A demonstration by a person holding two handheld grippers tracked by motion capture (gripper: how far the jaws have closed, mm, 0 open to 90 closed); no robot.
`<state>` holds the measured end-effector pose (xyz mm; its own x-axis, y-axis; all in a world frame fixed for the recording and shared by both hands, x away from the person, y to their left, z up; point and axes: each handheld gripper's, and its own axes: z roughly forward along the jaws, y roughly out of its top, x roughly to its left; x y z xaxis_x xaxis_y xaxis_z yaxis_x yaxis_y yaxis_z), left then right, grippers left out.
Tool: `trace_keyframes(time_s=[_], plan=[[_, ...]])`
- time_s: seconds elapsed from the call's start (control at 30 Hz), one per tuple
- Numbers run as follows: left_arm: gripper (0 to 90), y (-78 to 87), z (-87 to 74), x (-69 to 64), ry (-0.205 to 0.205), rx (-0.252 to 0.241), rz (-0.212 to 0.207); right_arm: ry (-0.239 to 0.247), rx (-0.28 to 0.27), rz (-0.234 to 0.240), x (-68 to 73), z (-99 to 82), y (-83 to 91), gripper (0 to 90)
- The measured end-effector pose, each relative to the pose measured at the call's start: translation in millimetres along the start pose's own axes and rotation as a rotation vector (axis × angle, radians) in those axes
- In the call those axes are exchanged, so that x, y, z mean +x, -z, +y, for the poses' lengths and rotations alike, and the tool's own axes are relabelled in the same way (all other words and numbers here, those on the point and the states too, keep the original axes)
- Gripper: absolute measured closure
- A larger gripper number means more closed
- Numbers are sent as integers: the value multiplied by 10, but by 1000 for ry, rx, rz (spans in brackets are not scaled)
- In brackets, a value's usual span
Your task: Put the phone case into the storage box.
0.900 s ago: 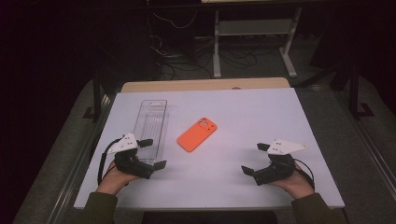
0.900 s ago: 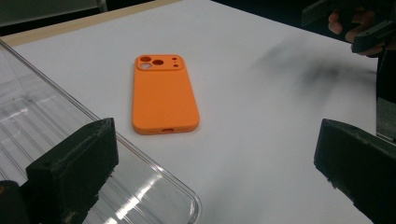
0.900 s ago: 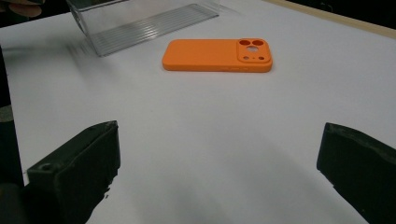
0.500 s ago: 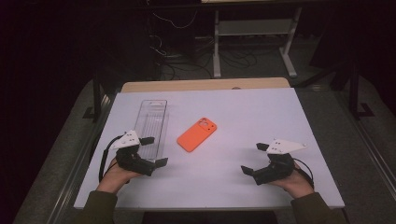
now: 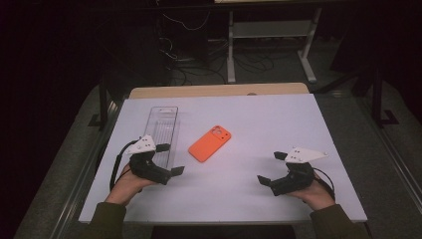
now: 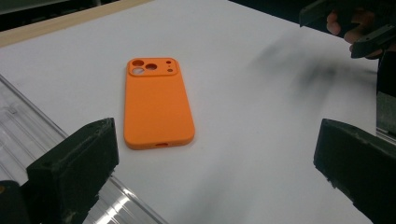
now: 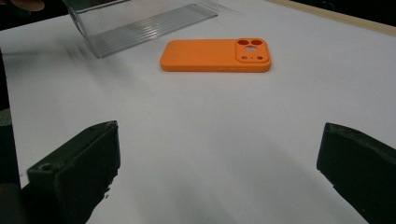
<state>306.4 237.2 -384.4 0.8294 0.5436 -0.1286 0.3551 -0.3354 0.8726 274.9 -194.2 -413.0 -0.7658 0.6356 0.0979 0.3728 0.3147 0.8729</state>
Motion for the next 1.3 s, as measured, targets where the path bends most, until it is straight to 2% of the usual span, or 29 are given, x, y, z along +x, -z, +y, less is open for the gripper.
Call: trace_keyframes(time_s=[0.03,0.47,0.73,1.13,1.17,1.2,1.3], plan=[[0,-4,11,5,-12,4,-2,3,-3,1,-4,2,0,0],[0,-108,121,-28,-8,4,-16,4,-4,1,-4,3,-3,0],[0,-178,190,-43,-23,8,-23,-1,-3,4,-3,5,-7,0],[0,-305,284,-77,-22,-3,-34,0,0,6,-8,8,-12,0],[0,-312,293,-86,-13,4,-36,1,0,5,-9,7,-13,0],[0,-321,304,-80,-25,3,-36,1,1,6,-9,7,-14,0],[0,-350,333,-91,-23,0,-39,1,0,6,-10,8,-15,0]])
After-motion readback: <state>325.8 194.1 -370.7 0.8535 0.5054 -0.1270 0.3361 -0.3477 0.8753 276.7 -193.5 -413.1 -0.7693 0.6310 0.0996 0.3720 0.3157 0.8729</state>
